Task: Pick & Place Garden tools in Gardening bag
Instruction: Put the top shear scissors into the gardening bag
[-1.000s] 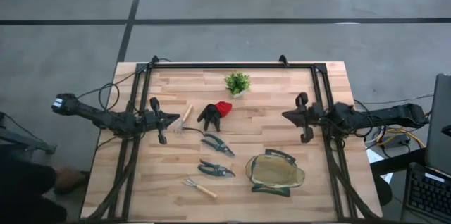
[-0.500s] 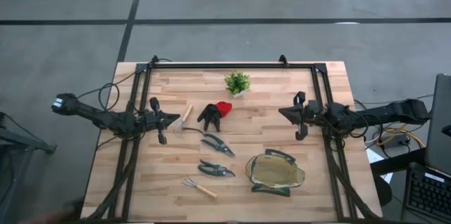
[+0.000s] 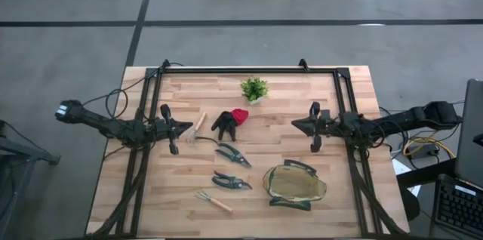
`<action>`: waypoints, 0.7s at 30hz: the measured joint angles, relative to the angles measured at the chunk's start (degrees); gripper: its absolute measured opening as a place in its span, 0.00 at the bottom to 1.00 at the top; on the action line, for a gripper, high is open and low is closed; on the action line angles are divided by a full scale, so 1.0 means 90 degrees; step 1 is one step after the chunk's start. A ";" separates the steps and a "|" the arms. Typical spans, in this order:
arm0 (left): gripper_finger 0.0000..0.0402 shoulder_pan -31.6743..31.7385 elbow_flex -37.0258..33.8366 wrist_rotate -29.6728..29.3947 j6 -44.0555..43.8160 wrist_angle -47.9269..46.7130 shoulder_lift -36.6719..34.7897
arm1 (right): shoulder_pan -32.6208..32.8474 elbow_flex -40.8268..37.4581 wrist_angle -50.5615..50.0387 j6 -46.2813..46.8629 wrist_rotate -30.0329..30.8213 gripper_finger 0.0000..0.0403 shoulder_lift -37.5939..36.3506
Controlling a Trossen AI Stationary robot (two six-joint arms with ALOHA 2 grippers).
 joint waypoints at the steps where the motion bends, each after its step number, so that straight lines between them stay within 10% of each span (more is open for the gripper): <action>1: 0.03 0.0000 0.0000 0.0000 0.0000 0.0002 0.0000 | 0.0000 0.0079 -0.0005 -0.0106 0.0000 0.02 0.0038; 10: 0.03 -0.0001 0.0000 0.0000 0.0000 0.0001 0.0000 | -0.0041 0.1657 -0.1364 -0.0614 0.0443 0.02 0.0991; 21: 0.03 -0.0002 0.0000 0.0000 0.0000 -0.0010 -0.0002 | 0.0057 0.3763 -0.2109 0.0001 -0.1385 0.02 0.3152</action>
